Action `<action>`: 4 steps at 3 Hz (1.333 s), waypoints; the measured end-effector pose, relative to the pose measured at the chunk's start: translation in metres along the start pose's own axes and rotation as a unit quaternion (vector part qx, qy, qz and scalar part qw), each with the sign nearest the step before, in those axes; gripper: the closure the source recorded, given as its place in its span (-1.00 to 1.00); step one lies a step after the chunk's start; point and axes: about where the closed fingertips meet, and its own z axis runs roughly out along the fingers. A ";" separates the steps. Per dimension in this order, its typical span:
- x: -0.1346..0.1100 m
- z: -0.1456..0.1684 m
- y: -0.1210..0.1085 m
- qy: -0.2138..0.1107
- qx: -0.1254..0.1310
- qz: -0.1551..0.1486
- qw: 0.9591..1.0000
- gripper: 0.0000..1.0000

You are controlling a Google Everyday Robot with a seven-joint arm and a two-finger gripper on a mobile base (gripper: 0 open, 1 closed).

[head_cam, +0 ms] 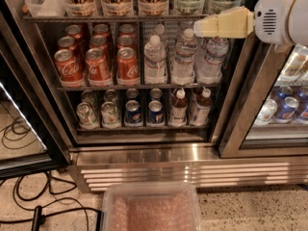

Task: Pick green can from top shelf of fridge

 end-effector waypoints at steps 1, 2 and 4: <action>-0.010 0.011 -0.002 -0.029 -0.001 -0.009 1.000 -0.66; -0.019 0.023 -0.007 -0.069 0.001 -0.030 0.997 -0.60; -0.023 0.032 -0.014 -0.140 0.012 -0.081 0.987 -0.66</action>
Offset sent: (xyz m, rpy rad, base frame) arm 0.0404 0.0000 0.0054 -0.0268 -0.2662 0.0673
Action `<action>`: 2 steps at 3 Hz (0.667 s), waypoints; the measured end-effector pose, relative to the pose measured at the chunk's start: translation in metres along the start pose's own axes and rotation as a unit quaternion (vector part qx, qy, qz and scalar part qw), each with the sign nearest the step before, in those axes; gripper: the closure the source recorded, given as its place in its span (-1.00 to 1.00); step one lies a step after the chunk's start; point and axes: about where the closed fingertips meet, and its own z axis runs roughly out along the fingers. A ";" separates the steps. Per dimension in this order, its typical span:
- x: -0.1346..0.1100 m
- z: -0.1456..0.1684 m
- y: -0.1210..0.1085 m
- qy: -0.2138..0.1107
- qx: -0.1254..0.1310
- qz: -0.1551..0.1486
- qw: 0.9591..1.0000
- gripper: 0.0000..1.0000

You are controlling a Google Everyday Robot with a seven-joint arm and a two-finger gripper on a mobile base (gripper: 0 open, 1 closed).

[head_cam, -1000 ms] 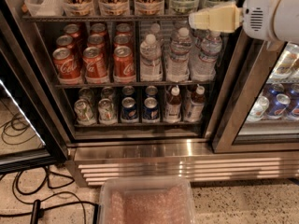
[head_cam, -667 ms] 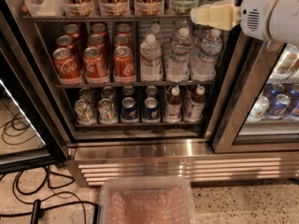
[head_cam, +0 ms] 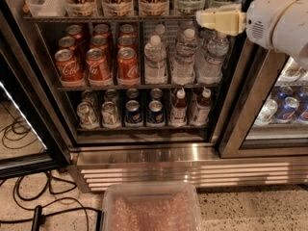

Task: Pick green can from top shelf of fridge

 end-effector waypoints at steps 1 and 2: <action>-0.013 0.004 0.022 -0.013 -0.017 -0.019 1.000 -0.99; -0.016 -0.001 0.019 -0.001 -0.008 -0.003 1.000 -0.42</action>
Offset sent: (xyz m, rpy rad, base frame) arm -0.0082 0.0040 0.0105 0.0296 0.0495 -0.0325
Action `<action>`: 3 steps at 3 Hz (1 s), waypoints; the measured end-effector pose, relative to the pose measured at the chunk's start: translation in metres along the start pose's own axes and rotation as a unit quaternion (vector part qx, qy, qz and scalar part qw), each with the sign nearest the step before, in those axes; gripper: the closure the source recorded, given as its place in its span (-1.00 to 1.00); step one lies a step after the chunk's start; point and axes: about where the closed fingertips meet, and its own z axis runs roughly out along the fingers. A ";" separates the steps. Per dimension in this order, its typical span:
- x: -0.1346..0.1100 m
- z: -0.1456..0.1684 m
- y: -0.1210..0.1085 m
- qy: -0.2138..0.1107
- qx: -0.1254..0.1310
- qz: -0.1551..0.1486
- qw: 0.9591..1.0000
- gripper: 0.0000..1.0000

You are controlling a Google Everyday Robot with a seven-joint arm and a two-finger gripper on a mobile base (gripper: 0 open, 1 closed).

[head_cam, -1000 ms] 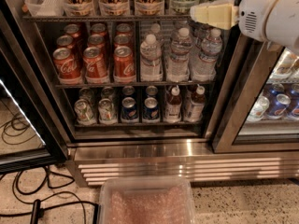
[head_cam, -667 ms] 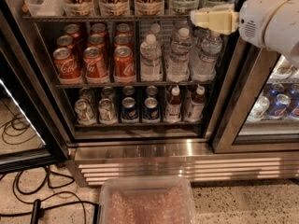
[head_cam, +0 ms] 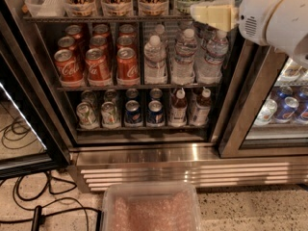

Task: Pick green can from top shelf of fridge

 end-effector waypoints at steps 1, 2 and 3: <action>-0.001 -0.004 -0.001 0.016 0.013 0.024 1.000 -0.50; 0.006 -0.012 -0.005 0.040 0.032 0.041 0.998 -0.48; 0.024 -0.026 -0.014 0.066 0.060 0.051 0.995 -0.46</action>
Offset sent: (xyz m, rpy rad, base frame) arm 0.0061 -0.0161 -0.0053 0.0775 0.1638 -0.1739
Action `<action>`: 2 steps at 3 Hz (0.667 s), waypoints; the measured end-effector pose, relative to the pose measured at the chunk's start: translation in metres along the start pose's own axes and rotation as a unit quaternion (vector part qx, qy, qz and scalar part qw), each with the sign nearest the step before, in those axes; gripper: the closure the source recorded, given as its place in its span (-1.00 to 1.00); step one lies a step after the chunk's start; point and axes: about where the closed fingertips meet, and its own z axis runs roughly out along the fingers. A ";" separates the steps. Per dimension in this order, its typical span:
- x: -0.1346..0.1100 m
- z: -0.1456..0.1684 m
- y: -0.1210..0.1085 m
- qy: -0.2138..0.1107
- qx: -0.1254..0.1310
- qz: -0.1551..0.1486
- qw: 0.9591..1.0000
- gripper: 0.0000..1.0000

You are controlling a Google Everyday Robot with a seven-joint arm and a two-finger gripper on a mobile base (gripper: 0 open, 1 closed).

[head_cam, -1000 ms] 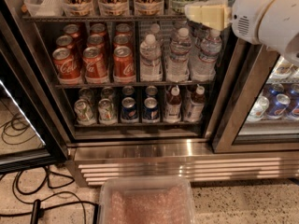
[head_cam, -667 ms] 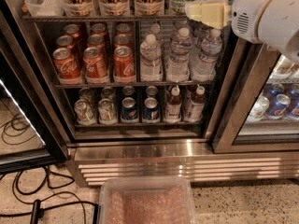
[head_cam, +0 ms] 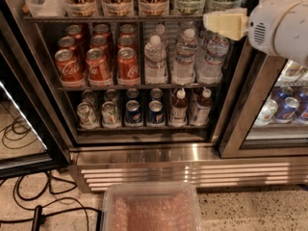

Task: Pick green can from top shelf of fridge

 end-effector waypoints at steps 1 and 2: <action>0.021 -0.005 -0.013 0.026 0.018 0.018 0.999 -0.58; 0.020 -0.005 -0.015 0.025 0.021 0.031 0.999 -0.95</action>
Offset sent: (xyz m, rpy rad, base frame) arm -0.0029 -0.0159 -0.0148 0.0130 0.0416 -0.0422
